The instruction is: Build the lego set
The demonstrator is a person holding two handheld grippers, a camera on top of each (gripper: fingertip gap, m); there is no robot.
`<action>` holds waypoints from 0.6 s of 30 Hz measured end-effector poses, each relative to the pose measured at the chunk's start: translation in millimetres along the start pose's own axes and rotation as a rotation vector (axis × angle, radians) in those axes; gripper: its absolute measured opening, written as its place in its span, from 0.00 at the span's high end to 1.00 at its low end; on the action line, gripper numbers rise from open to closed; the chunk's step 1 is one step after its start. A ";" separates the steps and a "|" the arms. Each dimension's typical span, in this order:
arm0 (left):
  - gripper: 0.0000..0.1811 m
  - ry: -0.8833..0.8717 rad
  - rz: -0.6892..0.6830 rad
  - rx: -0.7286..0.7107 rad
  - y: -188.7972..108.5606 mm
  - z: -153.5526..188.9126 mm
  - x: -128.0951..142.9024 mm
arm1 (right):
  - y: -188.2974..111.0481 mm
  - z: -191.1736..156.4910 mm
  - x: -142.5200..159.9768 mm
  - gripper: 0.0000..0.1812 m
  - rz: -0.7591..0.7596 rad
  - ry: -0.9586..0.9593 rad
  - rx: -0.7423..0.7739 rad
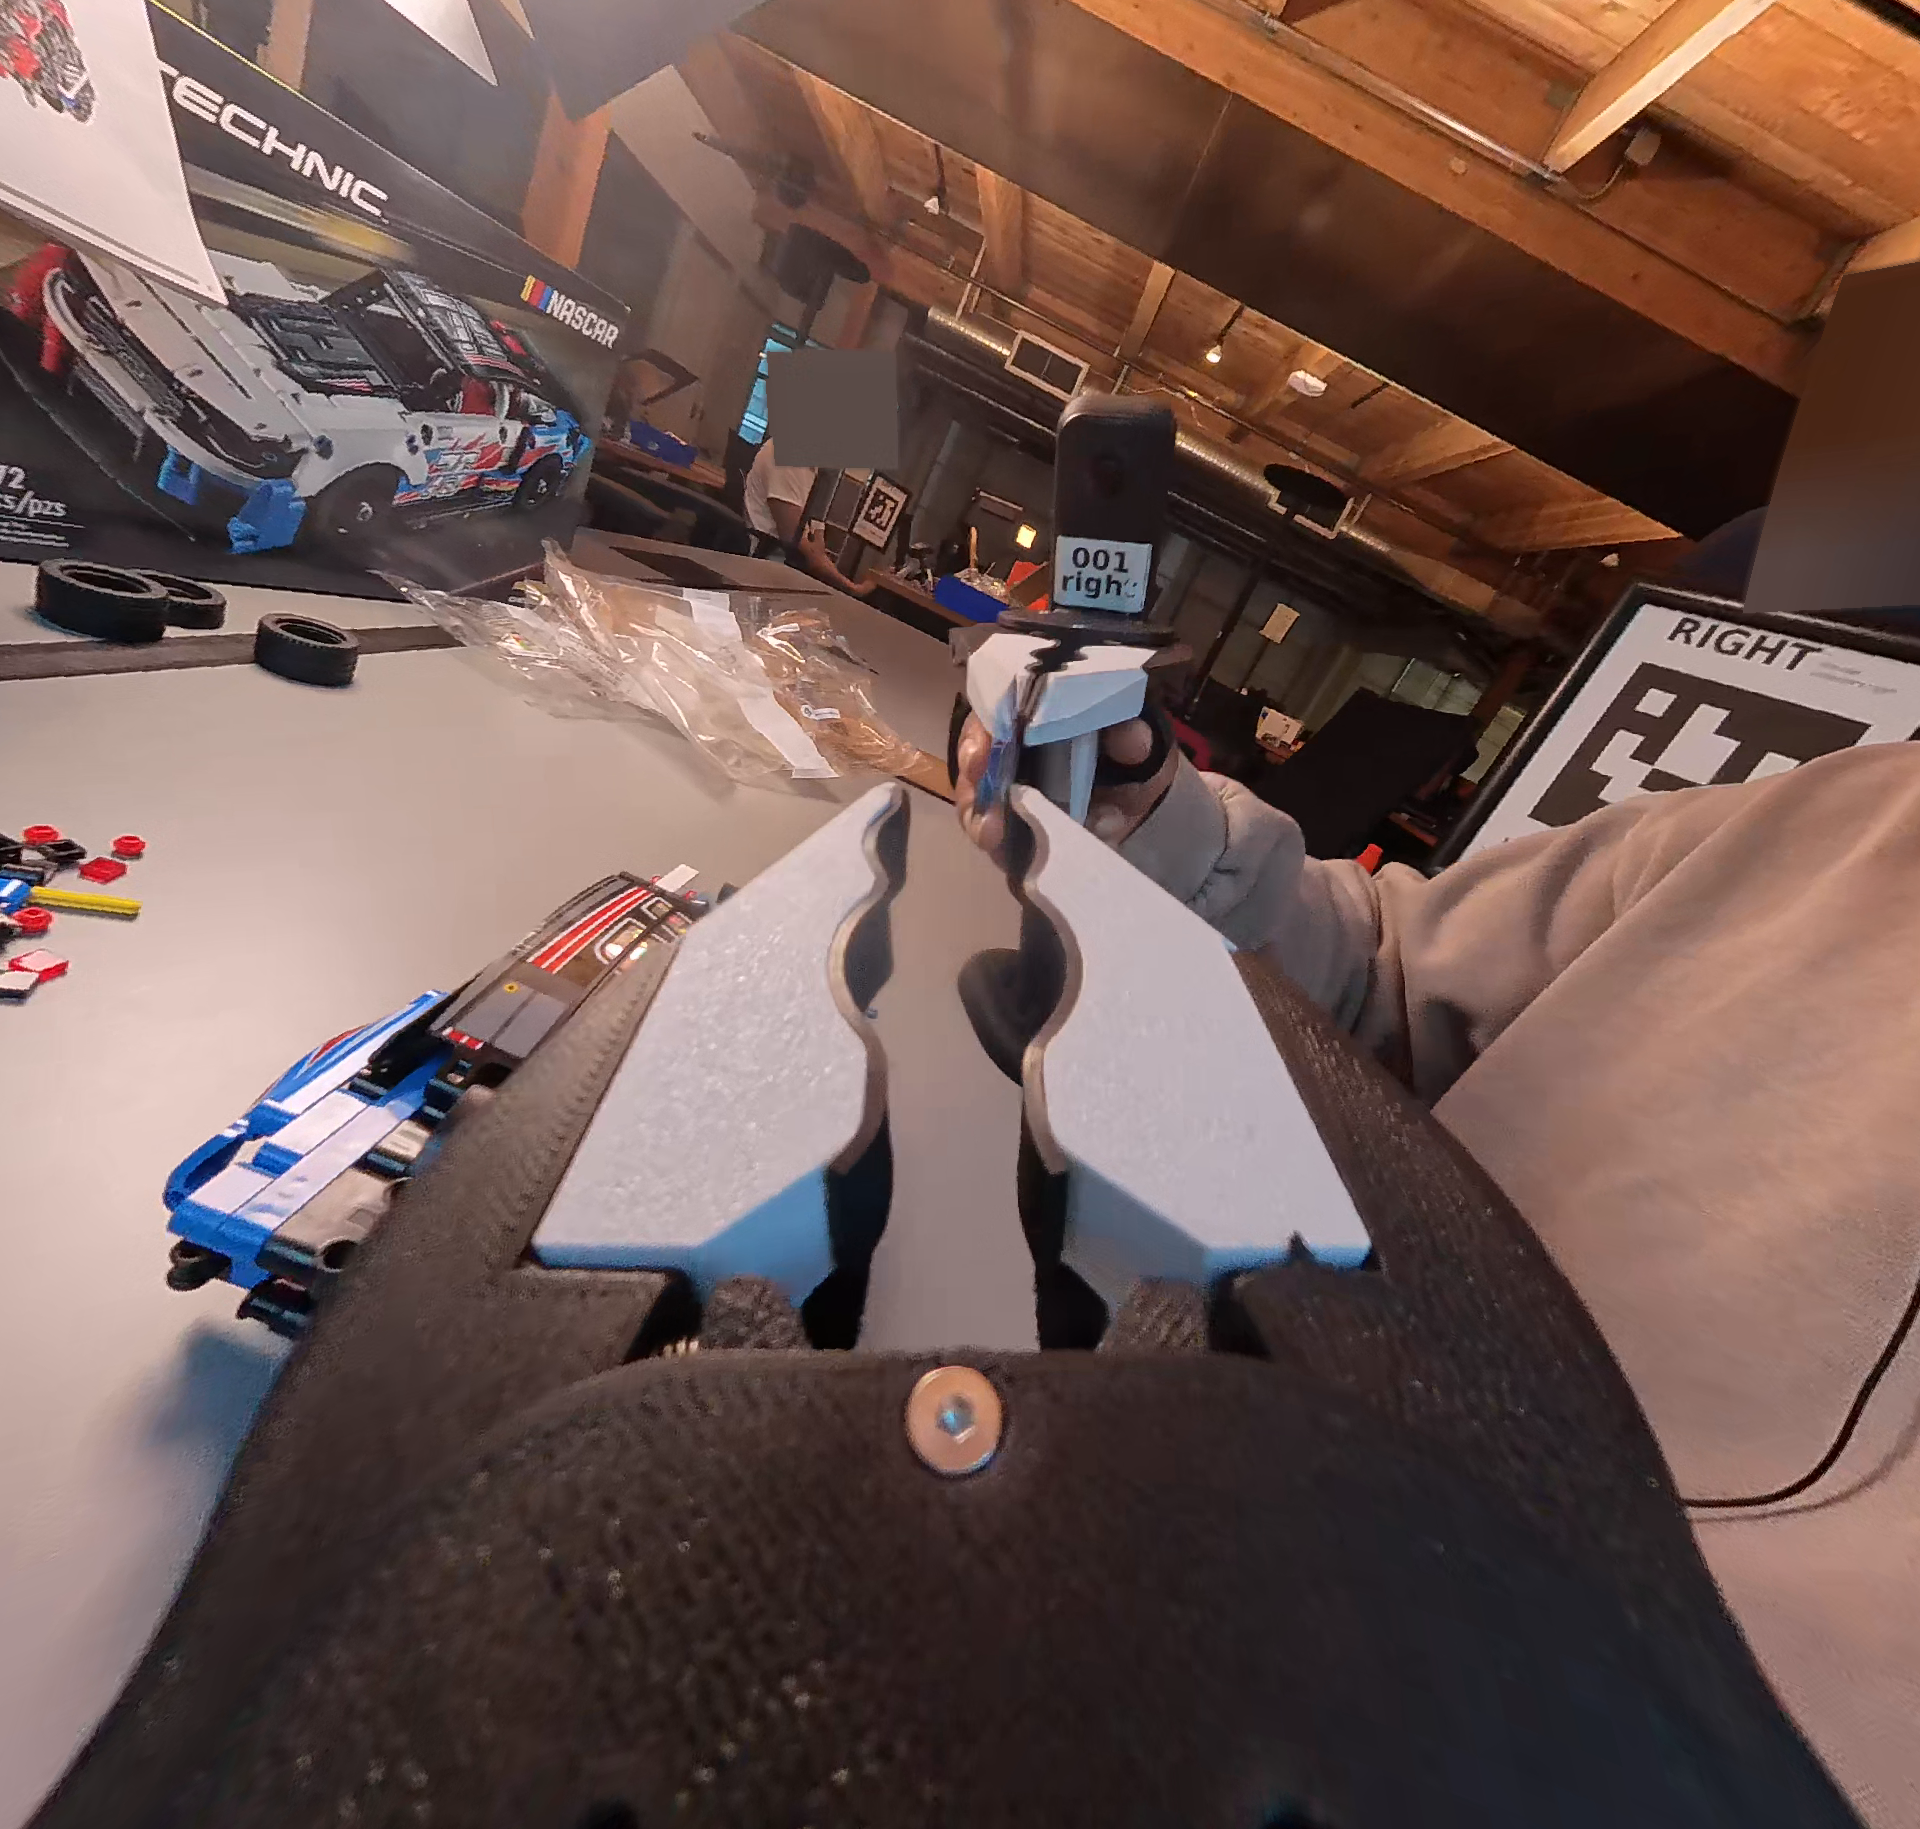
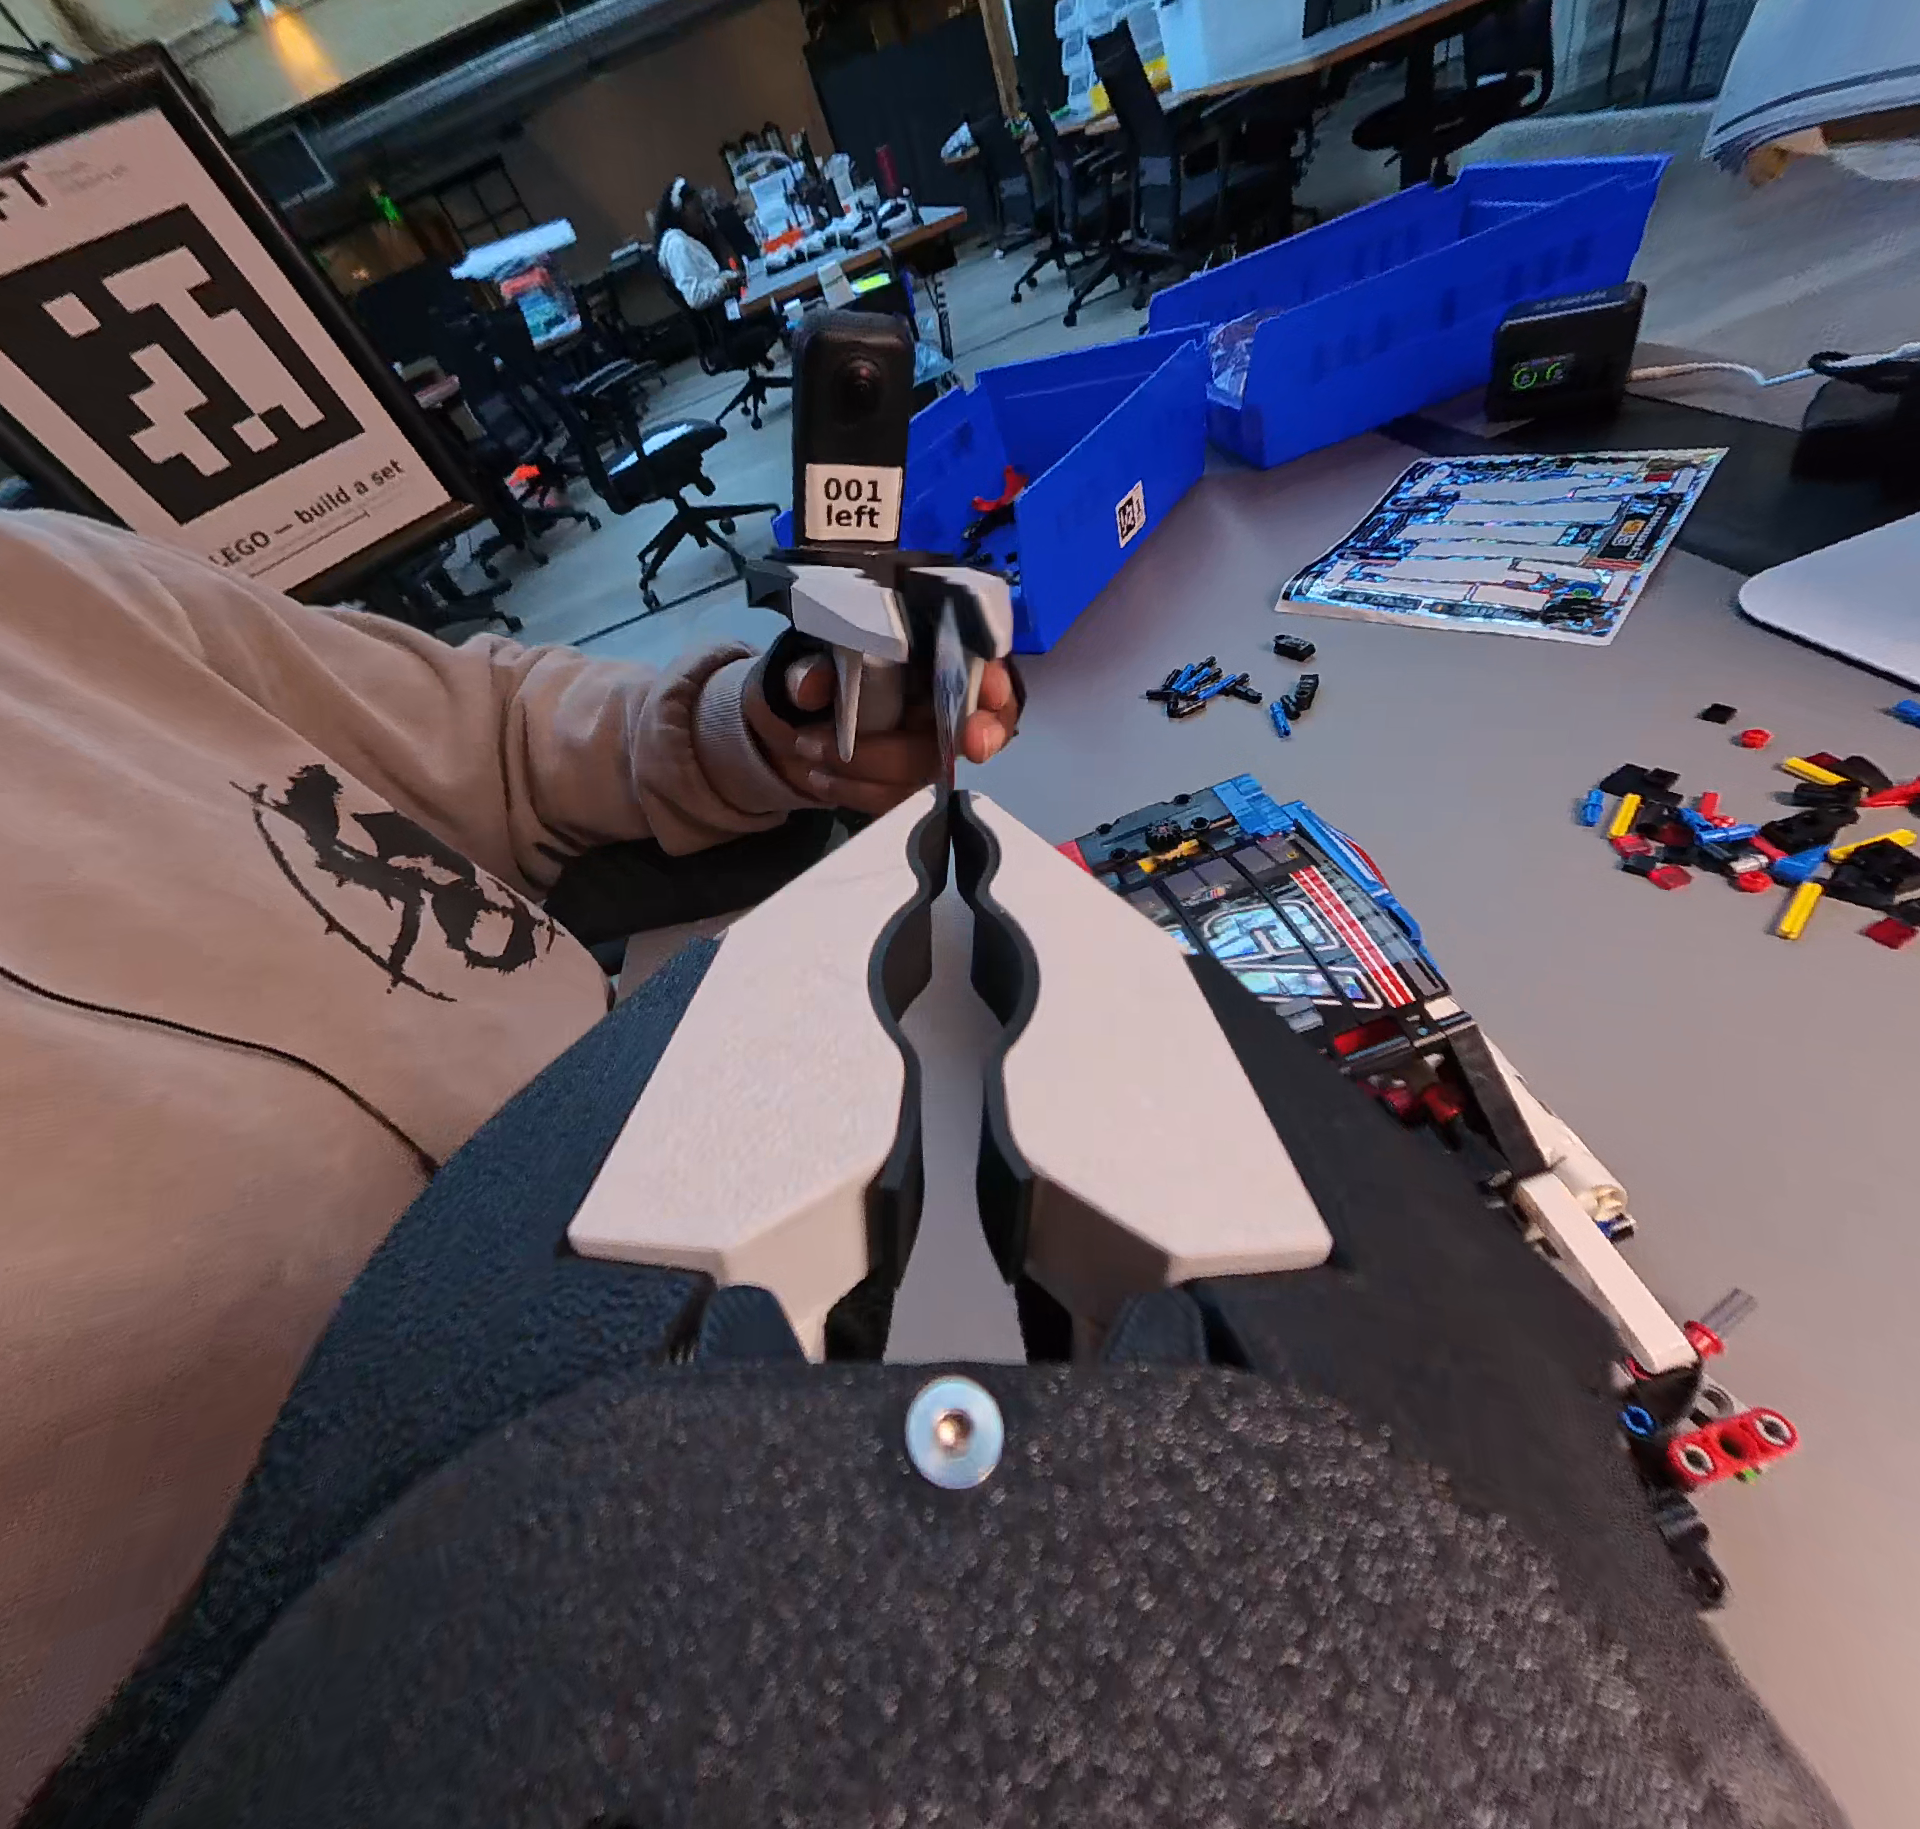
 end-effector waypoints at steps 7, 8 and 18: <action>0.70 0.203 -0.342 -0.180 -15.0 -21.1 19.8 | -25.7 -2.8 -6.2 1.00 -0.058 -0.045 -0.002; 0.67 0.230 -0.428 -0.212 -17.7 -25.7 26.9 | -29.5 -1.9 -3.0 1.00 -0.059 -0.043 -0.004; 0.66 0.480 -0.770 -0.326 -18.8 -39.4 62.1 | -37.5 14.6 75.5 1.00 -0.145 0.079 -0.054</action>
Point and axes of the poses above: each gripper's, where its closed fingertips meet, y out along the fingers, x out of its underside, z = x × y across the jaws, the point moved 5 cm from there along -y, back along the fingers, and after that the axes turned 11 degrees about x, right-handed, at the moved point
